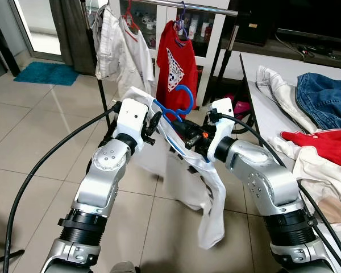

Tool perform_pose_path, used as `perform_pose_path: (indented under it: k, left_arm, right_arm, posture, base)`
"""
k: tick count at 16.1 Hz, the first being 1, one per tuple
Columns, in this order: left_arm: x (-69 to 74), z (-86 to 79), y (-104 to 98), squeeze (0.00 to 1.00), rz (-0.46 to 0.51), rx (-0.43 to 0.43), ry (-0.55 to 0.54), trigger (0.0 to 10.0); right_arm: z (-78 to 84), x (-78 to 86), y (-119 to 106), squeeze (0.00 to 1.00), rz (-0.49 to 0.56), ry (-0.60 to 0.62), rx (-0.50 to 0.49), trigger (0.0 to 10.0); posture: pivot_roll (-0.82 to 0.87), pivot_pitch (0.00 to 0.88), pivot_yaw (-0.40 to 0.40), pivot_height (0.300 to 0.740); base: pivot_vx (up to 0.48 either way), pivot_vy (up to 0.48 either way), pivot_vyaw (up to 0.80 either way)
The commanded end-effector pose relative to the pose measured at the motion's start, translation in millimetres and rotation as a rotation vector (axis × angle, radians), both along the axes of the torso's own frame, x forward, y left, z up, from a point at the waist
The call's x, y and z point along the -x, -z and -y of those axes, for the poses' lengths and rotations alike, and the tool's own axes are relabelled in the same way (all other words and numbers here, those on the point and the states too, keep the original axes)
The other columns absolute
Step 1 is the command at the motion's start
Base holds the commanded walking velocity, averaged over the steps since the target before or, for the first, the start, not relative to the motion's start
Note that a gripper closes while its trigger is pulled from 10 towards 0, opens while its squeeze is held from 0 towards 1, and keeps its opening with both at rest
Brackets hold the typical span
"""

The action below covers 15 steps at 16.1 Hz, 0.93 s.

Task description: Hang hanger

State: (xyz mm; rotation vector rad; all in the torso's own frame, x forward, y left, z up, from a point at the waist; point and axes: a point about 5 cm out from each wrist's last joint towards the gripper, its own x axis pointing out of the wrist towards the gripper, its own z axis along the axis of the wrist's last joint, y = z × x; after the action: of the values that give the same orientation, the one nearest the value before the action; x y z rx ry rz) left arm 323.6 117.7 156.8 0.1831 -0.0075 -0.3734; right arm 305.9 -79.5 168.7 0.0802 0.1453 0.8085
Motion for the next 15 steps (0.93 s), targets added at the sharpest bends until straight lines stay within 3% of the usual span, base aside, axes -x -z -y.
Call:
perform_pose_path:
  k: [1, 6, 11, 12, 13, 15]
  left_arm:
    - [-2.6, 1.0, 1, 0.0, -0.004, -0.01, -0.004, 10.0]
    - [-16.0, -4.7, 1, 0.0, -0.005, -0.038, -0.016, 10.0]
    - [-19.3, -0.8, 3, 0.0, -0.007, -0.048, 0.041, 10.0]
    - [-19.5, 0.1, 3, 0.0, -0.003, -0.047, 0.044, 4.0]
    - [-19.3, 0.7, 3, 0.0, 0.001, -0.049, 0.046, 0.3]
    - [-19.1, 1.4, 4, 0.0, 0.005, -0.051, 0.049, 0.0]
  right_arm:
    - [-4.4, 0.4, -15, 0.0, 0.06, -0.035, -0.022, 10.0]
    - [-5.8, 4.3, -20, 0.0, 0.077, -0.063, -0.036, 10.0]
    - [-5.6, 6.6, -19, 0.0, 0.083, -0.066, -0.04, 10.0]
    - [-5.5, 6.6, -19, 0.0, 0.083, -0.067, -0.04, 10.0]
    - [-5.6, 6.5, -19, 0.0, 0.084, -0.069, -0.04, 10.0]
    - [-5.5, 6.3, -20, 0.0, 0.084, -0.069, -0.039, 10.0]
  posture:
    - [0.03, 0.0, -0.055, 0.74]
    - [0.01, 0.0, -0.037, 0.74]
    - [0.01, 0.0, -0.027, 0.74]
    - [0.01, 0.0, -0.026, 0.74]
    - [0.01, 0.0, -0.026, 0.74]
    - [0.01, 0.0, -0.027, 0.74]
  base:
    - [0.0, 0.0, 0.0]
    - [0.0, 0.0, 0.0]
    - [0.0, 0.0, 0.0]
    - [0.0, 0.0, 0.0]
    - [0.0, 0.0, 0.0]
    - [0.0, 0.0, 0.0]
